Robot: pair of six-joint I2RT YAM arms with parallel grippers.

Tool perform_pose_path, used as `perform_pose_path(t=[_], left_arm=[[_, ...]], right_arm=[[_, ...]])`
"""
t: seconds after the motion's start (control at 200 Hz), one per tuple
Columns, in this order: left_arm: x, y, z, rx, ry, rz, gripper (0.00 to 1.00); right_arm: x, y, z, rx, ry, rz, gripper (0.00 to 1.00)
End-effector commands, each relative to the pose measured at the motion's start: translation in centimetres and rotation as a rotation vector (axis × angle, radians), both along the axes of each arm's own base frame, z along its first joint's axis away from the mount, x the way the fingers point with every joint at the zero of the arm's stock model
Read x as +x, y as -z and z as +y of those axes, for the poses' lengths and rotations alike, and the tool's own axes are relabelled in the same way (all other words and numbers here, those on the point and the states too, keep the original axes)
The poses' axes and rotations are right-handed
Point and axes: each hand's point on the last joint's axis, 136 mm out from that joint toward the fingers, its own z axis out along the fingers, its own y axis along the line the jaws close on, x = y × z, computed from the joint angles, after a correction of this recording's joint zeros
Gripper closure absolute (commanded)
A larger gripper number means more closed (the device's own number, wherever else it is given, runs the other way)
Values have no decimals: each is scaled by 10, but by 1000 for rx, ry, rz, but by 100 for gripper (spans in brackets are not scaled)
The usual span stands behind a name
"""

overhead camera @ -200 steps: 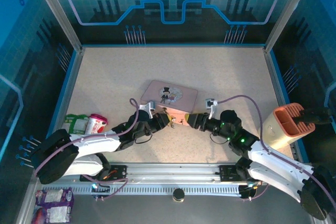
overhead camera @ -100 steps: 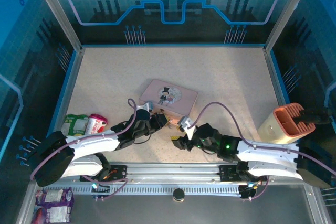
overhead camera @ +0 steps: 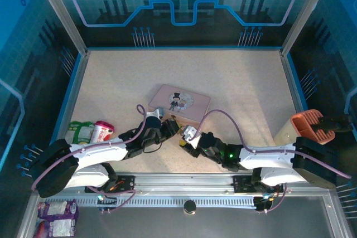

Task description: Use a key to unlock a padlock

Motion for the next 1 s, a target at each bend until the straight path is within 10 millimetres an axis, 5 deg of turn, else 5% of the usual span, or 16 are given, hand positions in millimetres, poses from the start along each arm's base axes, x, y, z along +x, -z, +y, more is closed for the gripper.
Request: perform_pose_path(t=[0.0, 0.996], left_arm=[[5, -40, -15, -91, 17, -99, 100], [-6, -18, -22, -71, 20, -37, 100]], right_arm=[[6, -15, 14, 28, -4, -63, 57], [18, -14, 30, 35, 84, -118, 80]])
